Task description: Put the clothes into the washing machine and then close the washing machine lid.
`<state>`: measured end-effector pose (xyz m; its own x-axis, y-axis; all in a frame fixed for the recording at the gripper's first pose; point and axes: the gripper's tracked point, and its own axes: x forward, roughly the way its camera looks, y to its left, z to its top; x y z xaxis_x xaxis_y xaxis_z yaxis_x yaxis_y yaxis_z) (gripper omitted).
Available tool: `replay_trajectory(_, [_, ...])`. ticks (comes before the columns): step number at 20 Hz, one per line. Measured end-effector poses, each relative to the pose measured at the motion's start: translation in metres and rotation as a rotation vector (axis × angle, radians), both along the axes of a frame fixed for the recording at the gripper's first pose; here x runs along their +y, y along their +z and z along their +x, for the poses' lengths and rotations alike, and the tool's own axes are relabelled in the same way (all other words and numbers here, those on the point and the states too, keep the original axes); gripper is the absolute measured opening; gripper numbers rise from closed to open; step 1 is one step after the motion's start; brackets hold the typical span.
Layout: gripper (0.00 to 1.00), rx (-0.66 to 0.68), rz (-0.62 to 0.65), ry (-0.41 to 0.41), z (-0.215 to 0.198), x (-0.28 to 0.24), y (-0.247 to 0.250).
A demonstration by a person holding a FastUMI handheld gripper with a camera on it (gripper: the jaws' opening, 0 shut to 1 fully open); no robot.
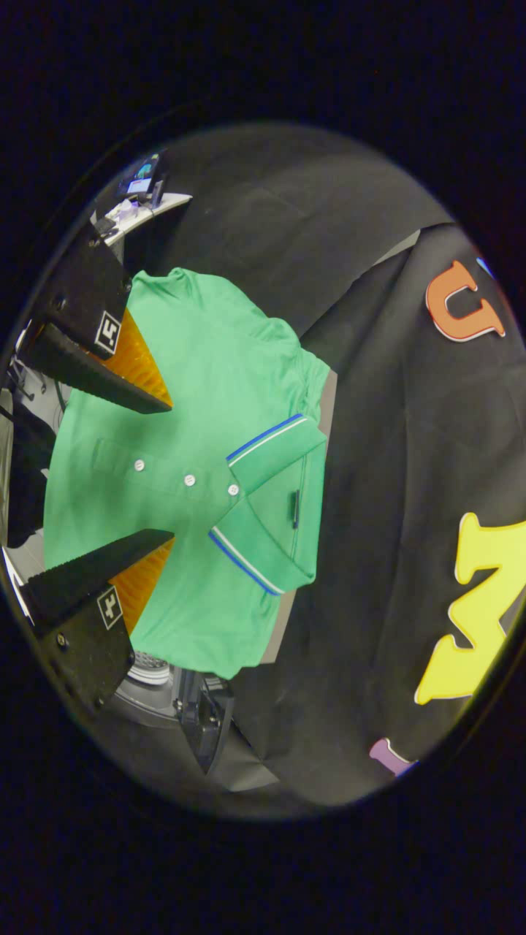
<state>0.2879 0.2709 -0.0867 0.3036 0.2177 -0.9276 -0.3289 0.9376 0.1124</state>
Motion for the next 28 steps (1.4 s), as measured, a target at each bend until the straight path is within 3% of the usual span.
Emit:
replay_trajectory(6, [1.0,0.081,-0.116,0.047,0.006,-0.003,-0.029])
replay_trajectory(12, [0.95,0.166,-0.174,-0.068,0.005,0.006,-0.029])
replay_trajectory(16, [0.93,0.2,-0.193,-0.021,0.005,0.005,-0.031])
replay_trajectory(18, [0.84,0.187,-0.184,-0.003,0.008,0.002,-0.031])
replay_trajectory(23, [0.16,0.188,-0.157,-0.019,0.022,-0.012,-0.026])
replay_trajectory(25, [0.08,0.23,-0.114,-0.024,0.021,-0.014,-0.025])
replay_trajectory(28, [0.06,0.242,-0.053,-0.032,0.023,-0.013,-0.017])
